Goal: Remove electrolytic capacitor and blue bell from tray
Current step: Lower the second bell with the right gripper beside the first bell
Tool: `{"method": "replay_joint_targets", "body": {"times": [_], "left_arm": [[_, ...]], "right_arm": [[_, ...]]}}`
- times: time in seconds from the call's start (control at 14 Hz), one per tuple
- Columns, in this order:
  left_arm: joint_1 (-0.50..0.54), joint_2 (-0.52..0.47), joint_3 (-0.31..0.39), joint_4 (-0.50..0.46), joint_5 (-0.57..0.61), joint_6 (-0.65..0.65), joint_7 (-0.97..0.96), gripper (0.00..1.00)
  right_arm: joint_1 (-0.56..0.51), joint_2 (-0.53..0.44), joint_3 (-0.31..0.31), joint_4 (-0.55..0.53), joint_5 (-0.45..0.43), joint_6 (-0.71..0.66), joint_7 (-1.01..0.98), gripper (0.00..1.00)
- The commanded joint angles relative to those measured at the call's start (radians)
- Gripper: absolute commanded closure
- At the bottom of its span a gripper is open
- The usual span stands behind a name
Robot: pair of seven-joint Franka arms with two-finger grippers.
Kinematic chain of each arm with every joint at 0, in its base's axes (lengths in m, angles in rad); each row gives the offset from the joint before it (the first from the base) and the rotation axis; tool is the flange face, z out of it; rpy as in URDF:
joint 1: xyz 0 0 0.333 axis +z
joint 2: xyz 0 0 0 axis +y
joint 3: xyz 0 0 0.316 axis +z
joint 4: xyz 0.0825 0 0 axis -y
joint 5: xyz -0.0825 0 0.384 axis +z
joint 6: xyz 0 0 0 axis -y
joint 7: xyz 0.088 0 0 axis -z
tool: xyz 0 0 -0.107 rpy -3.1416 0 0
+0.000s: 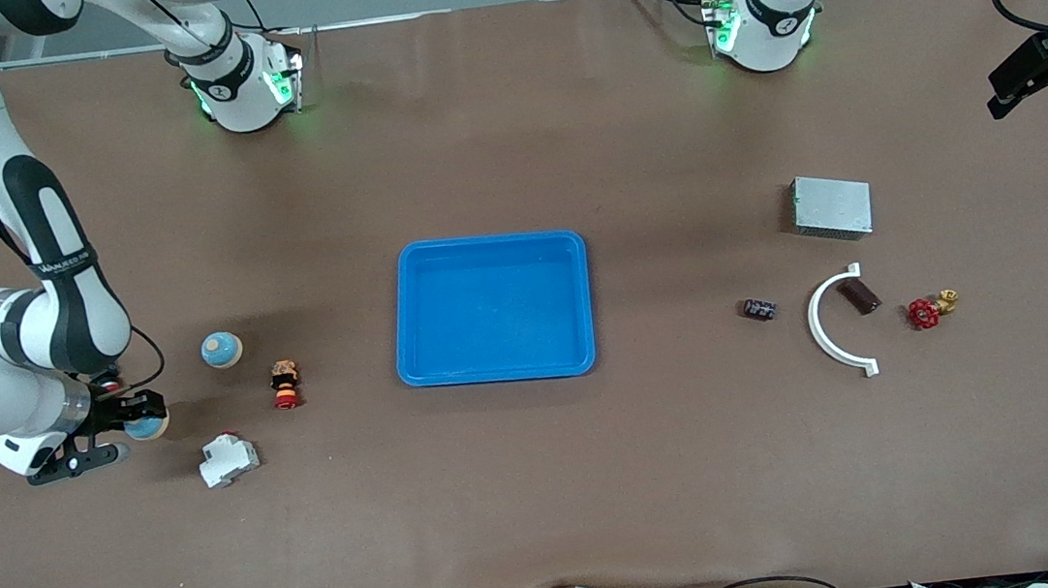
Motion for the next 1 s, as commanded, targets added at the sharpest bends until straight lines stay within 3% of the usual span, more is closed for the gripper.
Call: {"method": "replay_joint_targets", "body": {"times": [0.0,0.93], "left_arm": [[0.000,0.005,0.000,0.010,-0.016,-0.002,-0.007,0.00],[0.000,0.002,-0.003,0.007,-0.039,-0.007,-0.082,0.00]], "right_arm": [[-0.027,0.032,0.022,0.043,-0.003,-0.008,-0.021,1.00],[-0.036,0.082,0.022,0.044,0.002,0.057,-0.021,1.00]]}}
